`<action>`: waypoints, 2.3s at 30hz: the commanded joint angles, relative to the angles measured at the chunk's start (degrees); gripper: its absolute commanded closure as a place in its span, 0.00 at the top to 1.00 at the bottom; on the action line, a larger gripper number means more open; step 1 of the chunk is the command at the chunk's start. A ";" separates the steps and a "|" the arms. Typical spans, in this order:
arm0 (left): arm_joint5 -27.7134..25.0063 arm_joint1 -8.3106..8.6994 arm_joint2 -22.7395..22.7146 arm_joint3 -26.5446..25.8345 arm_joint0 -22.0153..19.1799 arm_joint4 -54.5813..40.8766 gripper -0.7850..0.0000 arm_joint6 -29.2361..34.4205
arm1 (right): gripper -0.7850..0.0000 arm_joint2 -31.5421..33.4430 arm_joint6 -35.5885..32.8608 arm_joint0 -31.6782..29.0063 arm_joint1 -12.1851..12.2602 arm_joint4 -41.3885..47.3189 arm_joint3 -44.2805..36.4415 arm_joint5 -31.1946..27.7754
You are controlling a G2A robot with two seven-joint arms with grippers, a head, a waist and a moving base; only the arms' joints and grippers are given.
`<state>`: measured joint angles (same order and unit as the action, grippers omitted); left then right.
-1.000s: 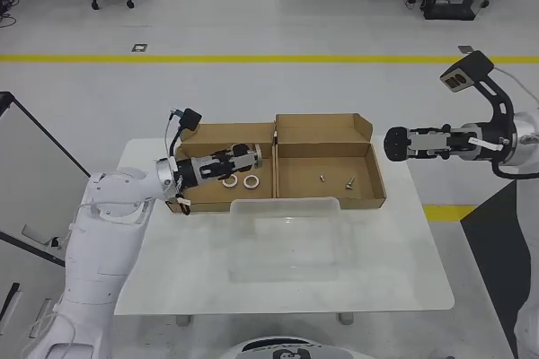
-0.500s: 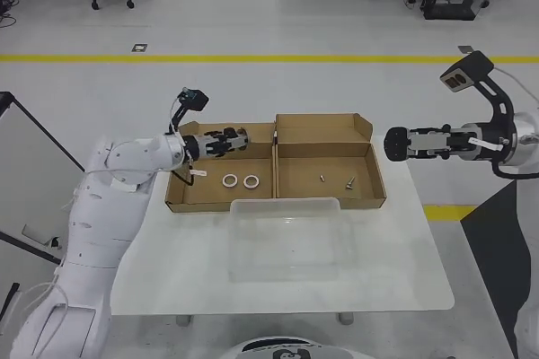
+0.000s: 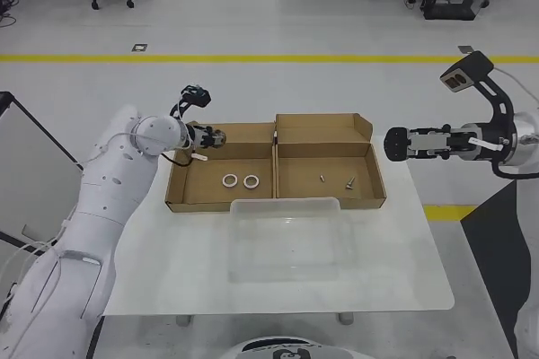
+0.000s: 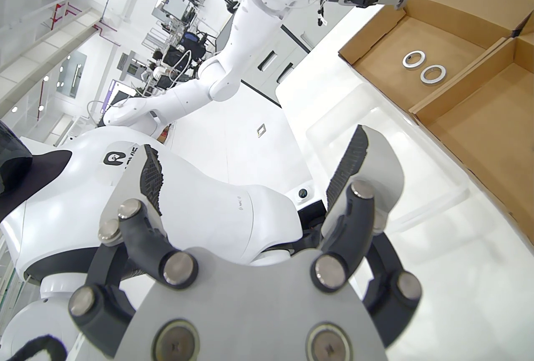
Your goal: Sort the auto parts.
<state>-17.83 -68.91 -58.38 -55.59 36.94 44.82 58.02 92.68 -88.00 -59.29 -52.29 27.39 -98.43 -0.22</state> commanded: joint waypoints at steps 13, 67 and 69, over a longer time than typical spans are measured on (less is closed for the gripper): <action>-0.86 -2.23 7.29 14.93 -3.23 6.93 0.00 -0.14 | 1.00 0.00 0.00 0.00 0.00 0.00 0.00 0.00; -7.46 -0.39 -3.94 -5.01 3.72 -7.29 1.00 -4.67 | 1.00 0.00 0.00 0.00 0.00 0.00 0.00 0.00; -7.56 0.76 -7.25 -12.21 7.88 -10.06 1.00 -2.84 | 1.00 0.00 0.00 0.00 0.00 0.00 0.00 0.00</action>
<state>-25.39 -68.71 -63.76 -63.07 42.30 36.34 54.16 92.68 -88.00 -59.29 -52.29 27.39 -98.43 -0.22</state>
